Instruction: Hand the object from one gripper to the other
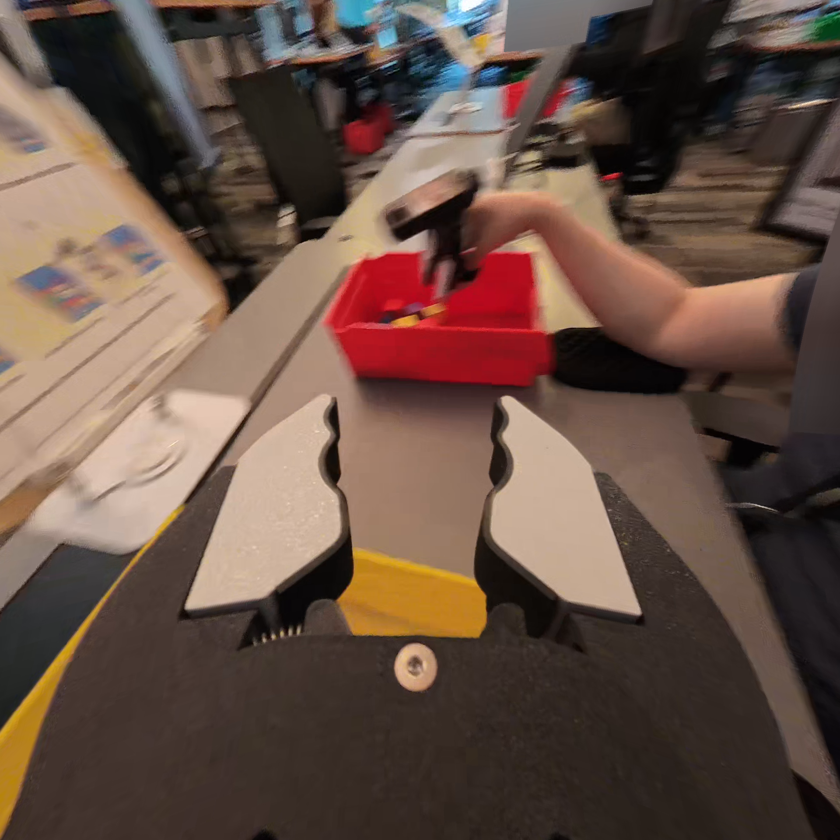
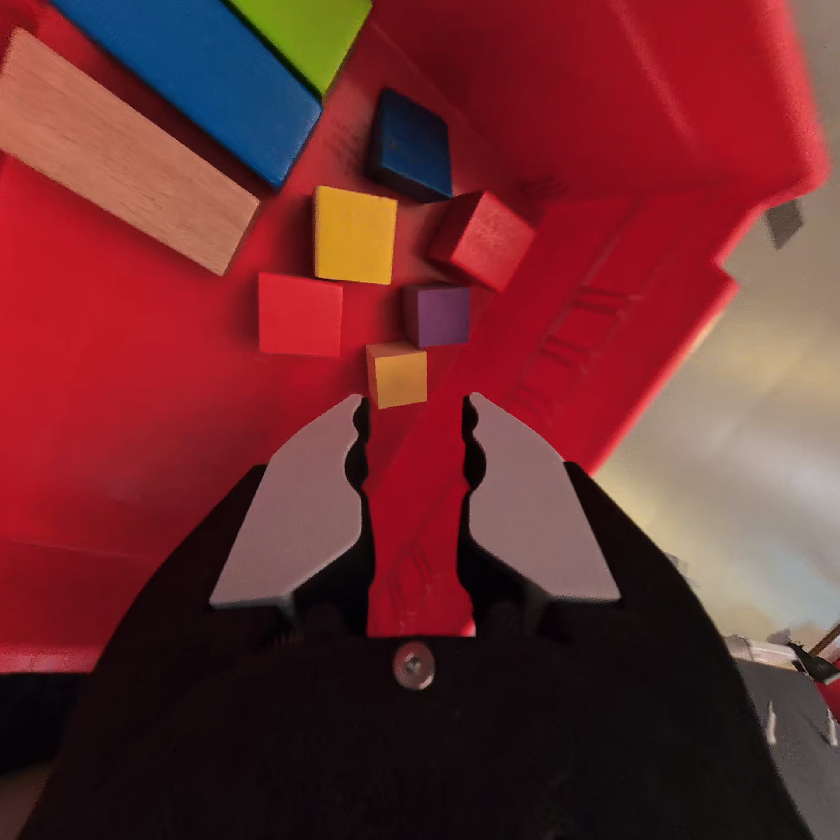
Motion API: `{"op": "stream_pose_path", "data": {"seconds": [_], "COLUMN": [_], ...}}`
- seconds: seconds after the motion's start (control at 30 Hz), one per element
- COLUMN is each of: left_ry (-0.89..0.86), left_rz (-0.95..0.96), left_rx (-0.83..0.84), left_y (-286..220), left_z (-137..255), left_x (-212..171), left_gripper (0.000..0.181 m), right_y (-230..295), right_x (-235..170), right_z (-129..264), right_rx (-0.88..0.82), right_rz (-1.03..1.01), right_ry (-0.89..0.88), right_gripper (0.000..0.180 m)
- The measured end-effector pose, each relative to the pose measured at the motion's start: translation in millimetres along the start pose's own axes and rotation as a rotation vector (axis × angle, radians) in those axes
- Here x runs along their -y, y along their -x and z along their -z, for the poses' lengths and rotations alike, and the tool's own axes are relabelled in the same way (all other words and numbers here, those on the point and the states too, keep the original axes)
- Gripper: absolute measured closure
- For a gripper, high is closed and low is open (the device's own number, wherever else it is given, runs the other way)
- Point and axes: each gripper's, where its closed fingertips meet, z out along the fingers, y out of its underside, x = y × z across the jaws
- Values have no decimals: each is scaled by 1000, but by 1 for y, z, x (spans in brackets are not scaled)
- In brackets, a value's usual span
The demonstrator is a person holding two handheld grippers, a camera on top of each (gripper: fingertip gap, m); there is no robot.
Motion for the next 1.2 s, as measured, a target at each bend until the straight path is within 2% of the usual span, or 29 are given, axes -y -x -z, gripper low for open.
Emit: {"op": "stream_pose_path", "data": {"seconds": [0.07, 0.2, 0.37, 0.5, 0.8, 1.0, 1.13, 1.2], "left_ry": [103, 368, 635, 797, 928, 964, 959, 970], "left_rz": [8, 74, 239, 250, 520, 609, 779, 806], "left_rx": [217, 415, 432, 412, 363, 411, 409, 408], "left_y": [38, 77, 86, 86, 83, 84, 77, 76], "left_z": [8, 23, 22, 13, -13, -19, -21, -20], "left_x": [-23, -78, -138, -174, -225, -236, -241, -245], "left_gripper": [119, 125, 136, 125, 130, 134, 143, 148], "right_y": [-3, -4, -3, -3, -4, -6, -6, -6], "right_x": [3, 8, 4, 0, -2, -6, -8, -9], "right_z": [13, 32, 34, 30, 29, 27, 27, 27], "right_rx": [-30, -53, -68, -67, -63, -63, -61, -57], "right_rz": [2, 9, 26, 38, 38, 37, 39, 35], "right_ry": [-38, -99, -88, -61, -63, -51, -46, -48], "right_gripper": [139, 140, 140, 140, 140, 140, 140, 140]}}
